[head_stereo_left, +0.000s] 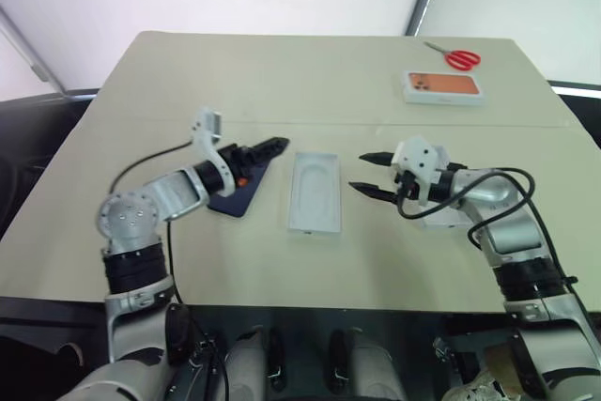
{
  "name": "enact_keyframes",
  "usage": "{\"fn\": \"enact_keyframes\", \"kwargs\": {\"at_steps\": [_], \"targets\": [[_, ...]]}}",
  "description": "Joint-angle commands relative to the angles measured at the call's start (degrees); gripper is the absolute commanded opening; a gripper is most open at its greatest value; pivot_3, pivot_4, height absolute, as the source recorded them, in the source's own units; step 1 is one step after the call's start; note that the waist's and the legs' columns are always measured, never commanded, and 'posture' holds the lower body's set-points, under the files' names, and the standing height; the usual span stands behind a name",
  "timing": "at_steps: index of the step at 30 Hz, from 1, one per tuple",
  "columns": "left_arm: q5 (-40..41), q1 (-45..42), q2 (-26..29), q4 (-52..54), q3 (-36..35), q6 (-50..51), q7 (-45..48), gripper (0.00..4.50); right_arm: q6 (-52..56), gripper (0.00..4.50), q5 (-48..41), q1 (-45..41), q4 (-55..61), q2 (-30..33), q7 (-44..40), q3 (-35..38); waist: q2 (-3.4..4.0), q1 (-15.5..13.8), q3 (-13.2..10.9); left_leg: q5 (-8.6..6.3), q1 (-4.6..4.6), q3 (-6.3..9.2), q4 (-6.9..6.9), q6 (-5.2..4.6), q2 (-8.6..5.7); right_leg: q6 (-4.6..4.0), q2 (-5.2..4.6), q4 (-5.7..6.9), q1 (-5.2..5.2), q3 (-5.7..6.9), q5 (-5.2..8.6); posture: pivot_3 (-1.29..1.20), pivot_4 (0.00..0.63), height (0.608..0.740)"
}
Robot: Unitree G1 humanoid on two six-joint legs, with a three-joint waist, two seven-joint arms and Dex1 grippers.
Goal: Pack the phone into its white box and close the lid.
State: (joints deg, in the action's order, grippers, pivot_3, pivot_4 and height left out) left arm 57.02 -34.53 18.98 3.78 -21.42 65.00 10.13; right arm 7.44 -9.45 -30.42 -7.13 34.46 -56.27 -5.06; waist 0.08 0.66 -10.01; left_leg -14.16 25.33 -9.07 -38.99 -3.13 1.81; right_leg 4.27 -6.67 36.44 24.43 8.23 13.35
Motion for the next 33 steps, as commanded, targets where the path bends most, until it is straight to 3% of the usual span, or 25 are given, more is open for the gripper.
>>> {"fn": "enact_keyframes", "kwargs": {"at_steps": [1,3,7,12,16,27,33], "targets": [[-3.80,0.73,3.97,0.62,1.19,-5.99,6.34,4.50,1.22,2.72,0.88,-2.00,2.46,-2.67,1.64,-2.06,0.00,0.11,0.00,0.00,0.00,-0.01,0.01,0.00,0.00,0.00,0.00,0.00,0.01,0.00,0.00,0.00,0.150,0.738],[-5.64,1.23,6.49,0.45,2.25,-7.89,9.35,4.50,0.30,2.04,3.18,-2.48,1.86,-4.19,2.16,-4.73,0.00,0.09,0.00,0.00,0.01,-0.01,0.02,0.00,0.00,0.00,0.00,0.00,0.03,0.00,0.00,0.00,0.150,0.738],[-8.47,2.30,10.31,-1.30,3.55,-9.76,13.57,4.50,-0.70,0.04,9.01,-4.79,-3.00,-7.39,5.74,-9.24,0.01,0.00,-0.01,-0.01,0.02,-0.03,0.02,0.02,-0.02,0.00,-0.04,-0.01,0.04,0.01,0.00,0.00,0.150,0.738],[-10.79,2.86,11.69,-3.17,3.41,-10.25,14.49,4.50,-1.14,0.04,14.09,-7.47,-9.85,-10.05,9.75,-12.00,0.00,0.05,-0.01,-0.06,0.05,-0.03,0.02,0.10,-0.03,0.00,-0.06,0.00,0.07,0.01,0.00,0.00,0.150,0.738],[-11.84,3.37,12.57,-4.51,2.46,-10.55,14.65,4.50,-4.66,0.04,20.35,-7.60,-12.42,-7.85,9.01,-16.61,0.01,0.27,-0.01,-0.01,0.04,-0.03,0.03,0.02,-0.02,0.00,-0.04,0.00,0.07,-0.01,0.00,0.00,0.150,0.738],[-13.99,1.31,20.78,-17.41,3.99,-5.91,22.80,4.50,6.99,0.04,11.77,-16.89,-9.49,-17.98,10.10,-10.23,0.02,0.52,-0.03,0.00,0.05,-0.05,0.04,0.04,0.00,0.00,-0.01,0.10,0.15,0.02,0.01,0.00,0.150,0.738],[-17.01,-2.59,23.26,-27.44,10.38,-5.77,34.92,4.50,12.47,0.04,14.72,-20.17,-11.43,-25.04,13.07,-14.34,0.02,0.32,-0.03,-0.05,0.07,-0.10,0.11,0.19,-0.02,0.00,-0.01,0.16,0.24,0.01,0.01,0.00,0.150,0.738]]}}
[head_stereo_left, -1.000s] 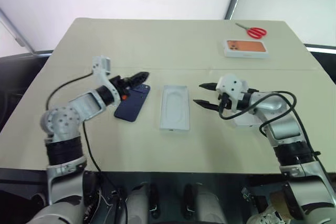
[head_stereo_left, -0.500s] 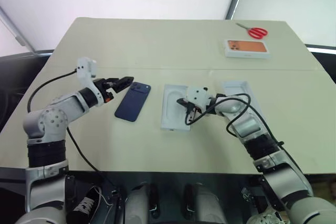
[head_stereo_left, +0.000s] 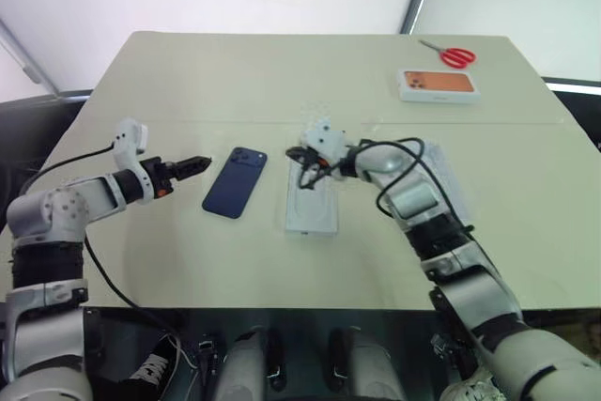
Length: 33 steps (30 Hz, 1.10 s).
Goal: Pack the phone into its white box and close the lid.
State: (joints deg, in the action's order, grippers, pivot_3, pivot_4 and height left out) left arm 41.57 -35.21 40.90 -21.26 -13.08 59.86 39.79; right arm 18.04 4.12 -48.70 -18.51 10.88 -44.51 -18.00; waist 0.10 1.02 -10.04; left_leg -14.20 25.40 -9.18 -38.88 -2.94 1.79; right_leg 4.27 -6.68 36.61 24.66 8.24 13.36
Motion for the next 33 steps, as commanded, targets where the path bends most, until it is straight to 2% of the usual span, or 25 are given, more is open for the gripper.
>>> {"fn": "enact_keyframes", "kwargs": {"at_steps": [1,7,13,24,33], "targets": [[-2.51,-2.60,1.39,-4.22,3.22,-0.87,6.73,4.50,4.36,0.04,2.17,-2.37,-0.99,-2.37,1.60,-2.71,0.00,-0.04,0.00,-0.01,0.01,-0.01,0.00,0.02,-0.01,0.00,-0.01,0.00,0.00,0.00,0.00,0.00,0.150,0.738],[-9.20,-4.63,0.65,-10.32,8.68,-7.09,13.74,4.50,13.35,0.04,5.26,-3.56,-4.87,-5.01,0.60,-8.55,-0.02,0.07,0.01,-0.02,0.06,-0.13,-0.01,0.06,-0.03,-0.01,-0.05,0.24,0.20,-0.10,0.01,0.00,0.150,0.738],[-13.59,-5.58,-1.45,-12.97,12.78,-9.71,18.26,4.50,13.80,0.04,7.28,-4.78,-9.48,-6.61,2.50,-9.85,-0.01,0.15,0.08,-0.01,0.04,-0.21,-0.01,0.09,-0.03,-0.02,-0.07,0.40,0.31,-0.18,0.03,0.00,0.150,0.738],[-18.06,-5.45,-6.83,-15.84,16.71,-6.76,21.58,4.50,11.10,0.04,7.24,-6.51,-12.52,-9.56,4.09,-8.60,0.05,0.08,0.39,-0.01,-0.03,-0.22,-0.01,0.08,-0.05,-0.01,-0.09,0.43,0.26,-0.22,0.04,0.00,0.150,0.738],[-15.63,-8.08,-10.40,-13.91,13.32,-0.48,20.88,4.50,9.69,0.04,7.12,-7.00,-13.56,-9.48,4.19,-6.98,0.10,-0.27,0.57,-0.01,-0.10,-0.14,-0.01,0.07,-0.12,0.05,-0.14,0.42,0.14,-0.22,0.09,0.00,0.150,0.738]]}}
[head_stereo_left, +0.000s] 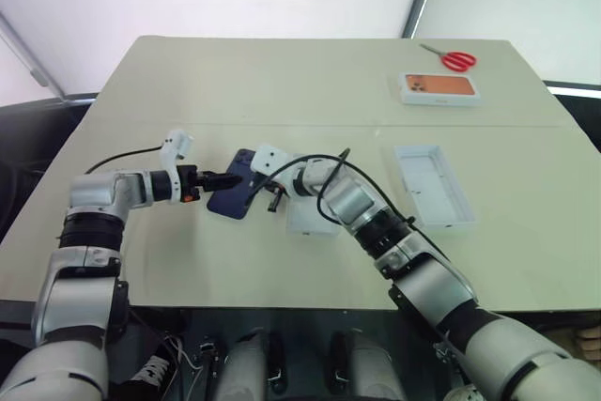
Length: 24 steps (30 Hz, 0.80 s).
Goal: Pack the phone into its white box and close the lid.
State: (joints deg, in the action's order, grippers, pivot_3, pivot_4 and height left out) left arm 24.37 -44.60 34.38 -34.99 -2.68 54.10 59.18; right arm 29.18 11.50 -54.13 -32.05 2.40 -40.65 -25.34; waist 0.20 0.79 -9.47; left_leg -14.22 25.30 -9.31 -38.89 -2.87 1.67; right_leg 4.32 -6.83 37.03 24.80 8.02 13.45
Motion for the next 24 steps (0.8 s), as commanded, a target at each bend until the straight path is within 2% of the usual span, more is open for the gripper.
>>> {"fn": "enact_keyframes", "kwargs": {"at_steps": [1,5,14,17,19,24], "targets": [[1.04,1.35,-3.87,0.21,3.16,5.20,1.55,4.50,-1.73,0.04,-0.18,-1.50,-0.06,-0.97,0.25,0.29,0.00,-0.03,0.00,0.00,0.00,0.01,0.00,0.00,-0.02,0.01,-0.01,0.00,-0.01,0.00,0.01,0.00,0.150,0.738],[-1.31,1.59,-4.06,1.42,4.70,5.04,0.74,4.50,-2.60,0.04,0.03,-1.58,-0.85,-0.90,0.38,0.33,0.00,0.08,0.00,0.00,0.00,0.02,-0.01,-0.01,-0.01,0.02,0.00,0.02,-0.01,0.00,0.01,0.00,0.150,0.738],[-0.47,1.46,-3.67,-0.85,0.78,4.93,-0.37,4.50,-3.95,0.04,0.46,-2.01,-2.31,-0.35,0.96,0.61,0.00,0.06,0.00,0.01,0.00,0.05,-0.01,-0.01,-0.01,0.02,-0.01,0.01,-0.02,0.00,0.01,0.00,0.150,0.738],[-0.33,1.46,-3.53,-2.18,-0.66,4.61,-1.14,3.64,-4.51,0.00,0.82,-2.01,-2.50,-0.18,1.00,0.41,-0.01,0.25,0.00,0.01,0.00,0.05,-0.01,-0.01,-0.01,0.02,-0.01,0.01,-0.01,0.01,0.01,0.00,0.150,0.738],[-0.17,1.41,-3.56,-2.61,-1.18,4.58,-1.34,2.72,-4.65,0.00,0.83,-1.87,-2.32,-0.29,0.79,0.40,-0.01,0.37,0.00,0.01,0.01,0.04,0.00,-0.02,-0.01,0.02,0.00,0.01,0.00,0.01,0.01,0.00,0.150,0.738],[0.41,2.50,-3.69,-2.24,-1.76,5.71,-1.20,2.72,-5.37,0.00,1.18,-1.91,-2.37,-0.45,1.18,0.26,-0.01,0.38,-0.01,0.01,0.04,0.04,0.00,-0.02,0.00,0.02,0.00,0.00,0.02,0.01,0.02,0.00,0.150,0.738]]}}
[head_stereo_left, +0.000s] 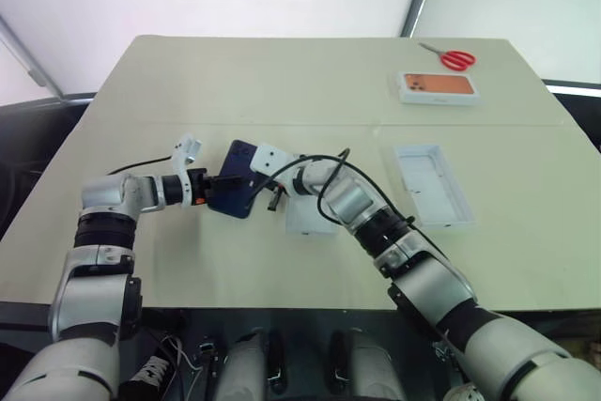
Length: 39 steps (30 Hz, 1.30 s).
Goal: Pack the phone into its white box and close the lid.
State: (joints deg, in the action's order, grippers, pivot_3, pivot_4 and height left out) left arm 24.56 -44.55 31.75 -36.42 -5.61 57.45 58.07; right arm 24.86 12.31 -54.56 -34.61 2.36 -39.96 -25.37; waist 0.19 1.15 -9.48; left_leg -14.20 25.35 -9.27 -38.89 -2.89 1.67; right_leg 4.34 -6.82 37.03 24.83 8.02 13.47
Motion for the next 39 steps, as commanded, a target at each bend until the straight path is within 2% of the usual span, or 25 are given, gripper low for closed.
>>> {"fn": "enact_keyframes", "kwargs": {"at_steps": [1,5,6,7,10,17,22,26,29,33,35,39], "targets": [[0.28,2.62,-1.11,-0.77,1.03,2.52,-0.23,2.72,-1.20,0.00,0.41,-1.50,0.12,-0.42,0.56,0.29,0.00,0.05,0.00,-0.01,0.00,0.00,0.00,0.01,0.00,0.00,0.00,0.00,0.00,0.00,0.00,0.00,0.150,0.738],[0.92,3.71,-1.18,0.13,0.44,3.06,-0.81,2.72,-1.32,0.00,0.66,-1.37,-0.01,-0.40,0.54,0.19,0.00,0.07,0.00,0.00,0.00,0.00,0.00,0.01,0.01,-0.01,0.00,0.00,0.02,0.00,0.00,0.00,0.150,0.738],[1.18,3.81,-1.23,0.20,0.16,3.27,-0.94,2.18,-1.44,0.00,0.71,-1.38,-0.06,-0.44,0.55,0.18,0.00,0.06,0.00,-0.01,0.00,0.00,0.00,0.01,0.01,0.00,0.00,0.00,0.01,0.00,0.00,0.00,0.150,0.738],[1.34,3.86,-1.27,0.25,-0.03,3.41,-1.03,1.93,-1.53,0.00,0.74,-1.40,-0.11,-0.49,0.56,0.19,0.00,0.08,0.00,-0.01,0.00,0.00,0.01,0.01,0.01,0.00,0.00,0.00,0.01,0.00,0.00,0.00,0.150,0.738],[1.64,4.05,-1.34,0.47,-0.34,4.10,-1.03,0.59,-1.65,0.00,0.70,-1.47,-0.35,-0.66,0.58,0.29,-0.01,0.02,0.01,0.00,0.00,0.00,0.00,0.01,0.01,-0.01,0.01,0.00,0.02,0.00,0.00,0.00,0.150,0.738],[4.87,4.58,-1.38,0.74,-4.13,8.73,-2.04,0.59,-2.60,0.00,-1.95,-1.37,0.62,-0.60,-0.06,2.99,-0.01,0.34,0.00,-0.01,-0.02,0.01,0.01,0.02,0.02,-0.01,0.00,0.00,0.01,-0.01,0.01,0.00,0.150,0.738],[7.81,4.96,-1.82,0.64,-9.04,10.76,-4.76,0.59,-2.88,0.00,-7.74,-0.25,4.95,-0.54,-1.53,8.58,-0.05,0.62,-0.05,0.05,0.02,0.02,0.02,-0.08,0.02,-0.01,0.00,-0.01,0.02,0.00,0.01,0.00,0.150,0.738],[11.53,4.53,-2.32,0.32,-14.89,12.11,-6.65,0.59,-0.63,0.00,-14.57,1.41,10.68,1.15,-6.58,13.19,-0.06,0.95,-0.06,0.05,0.03,0.06,0.02,-0.08,0.02,-0.01,0.01,-0.01,0.02,-0.01,0.01,0.00,0.150,0.738],[12.99,5.03,-3.21,1.02,-17.88,12.31,-9.09,0.56,3.54,0.79,-18.46,3.09,16.54,2.98,-9.75,14.65,-0.07,1.04,-0.08,0.06,0.04,0.09,0.02,-0.10,0.02,-0.01,0.01,-0.01,0.02,-0.01,0.01,0.00,0.150,0.738],[14.07,5.92,-4.36,4.10,-19.92,11.69,-12.10,0.56,8.47,2.68,-22.33,8.92,28.45,11.51,-21.20,9.97,-0.09,0.98,-0.09,0.05,0.06,0.12,0.02,-0.11,0.03,-0.01,-0.06,-0.05,0.01,-0.02,0.01,0.00,0.150,0.738],[15.03,5.90,-4.95,5.59,-20.99,11.75,-13.78,0.56,9.67,2.68,-23.02,11.57,33.26,16.66,-25.39,7.70,-0.12,1.00,-0.11,0.04,0.07,0.14,0.03,-0.11,0.01,-0.01,-0.08,-0.08,0.00,-0.01,0.01,0.00,0.150,0.738],[17.01,5.55,-6.16,9.11,-23.24,12.08,-17.16,0.56,7.59,2.68,-21.80,15.60,39.22,23.89,-27.86,5.46,-0.15,1.05,-0.23,-0.03,0.10,0.14,0.03,-0.01,0.05,-0.01,-0.13,-0.07,0.07,-0.01,0.01,0.00,0.150,0.738]]}}
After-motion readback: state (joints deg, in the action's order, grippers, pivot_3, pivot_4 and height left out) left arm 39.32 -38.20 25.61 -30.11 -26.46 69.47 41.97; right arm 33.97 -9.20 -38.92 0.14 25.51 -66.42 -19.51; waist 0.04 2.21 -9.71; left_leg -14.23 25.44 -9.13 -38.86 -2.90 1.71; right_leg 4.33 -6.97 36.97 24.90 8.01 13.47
